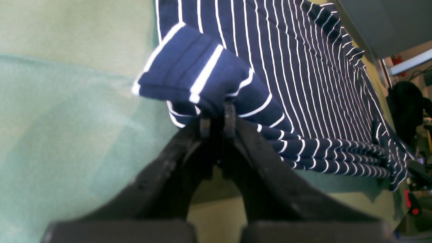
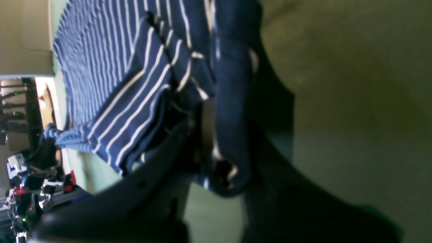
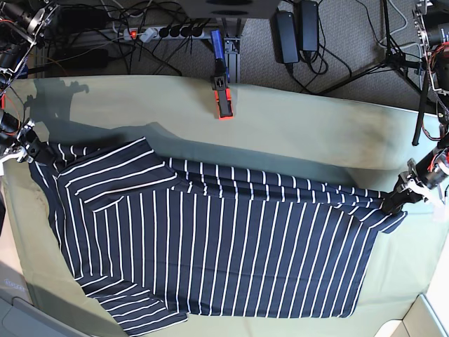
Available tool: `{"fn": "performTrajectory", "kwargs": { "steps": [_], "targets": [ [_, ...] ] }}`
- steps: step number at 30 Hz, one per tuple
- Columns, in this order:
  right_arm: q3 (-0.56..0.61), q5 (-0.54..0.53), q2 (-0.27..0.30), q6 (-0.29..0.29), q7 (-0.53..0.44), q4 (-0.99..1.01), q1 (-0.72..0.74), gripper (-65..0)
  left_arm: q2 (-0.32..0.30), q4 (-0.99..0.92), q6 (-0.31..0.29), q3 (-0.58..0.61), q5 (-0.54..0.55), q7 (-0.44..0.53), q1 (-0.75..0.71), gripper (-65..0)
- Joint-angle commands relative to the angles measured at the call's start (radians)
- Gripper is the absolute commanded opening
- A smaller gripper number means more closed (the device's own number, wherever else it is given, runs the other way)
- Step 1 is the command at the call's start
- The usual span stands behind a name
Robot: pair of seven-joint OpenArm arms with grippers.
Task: Fold the T-shirt properly
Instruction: 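Drag the folded shirt with both grippers back toward the robot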
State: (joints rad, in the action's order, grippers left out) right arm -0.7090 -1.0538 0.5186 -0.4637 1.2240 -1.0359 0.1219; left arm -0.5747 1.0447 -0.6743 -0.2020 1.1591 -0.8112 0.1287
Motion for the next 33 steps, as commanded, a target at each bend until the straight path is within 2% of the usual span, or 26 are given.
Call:
{"fn": "performTrajectory", "kwargs": {
  "steps": [1, 8, 16, 22, 33],
  "targets": [
    [-0.01, -0.005, 0.039, -0.061, -0.023, -0.019, 0.011, -65.0, -0.034, 0.025, -0.024, -0.01, 0.016, 0.026, 0.006, -65.0],
    [-0.01, -0.085, 0.039, -0.083, -0.003, -0.019, -0.064, -65.0, -0.043, 0.153, -0.024, -0.03, 0.036, 0.021, -0.148, -65.0],
    [-0.01, -0.147, 0.039, -0.091, 0.016, -0.019, -0.175, -65.0, -0.043, 0.312, -0.024, -0.177, 0.043, 0.021, -0.327, -65.0],
    [-0.01, -0.182, 0.05, -0.098, 0.031, -0.022, -0.224, -65.0, -0.037, 0.349, -0.024, -0.218, 0.057, 0.021, -0.427, -65.0],
    [-0.01, -0.222, 0.068, -0.113, 0.042, -0.095, -0.343, -65.0, -0.011, 0.409, -0.024, -0.227, 0.071, 0.016, -0.481, -65.0]
  ]
}}
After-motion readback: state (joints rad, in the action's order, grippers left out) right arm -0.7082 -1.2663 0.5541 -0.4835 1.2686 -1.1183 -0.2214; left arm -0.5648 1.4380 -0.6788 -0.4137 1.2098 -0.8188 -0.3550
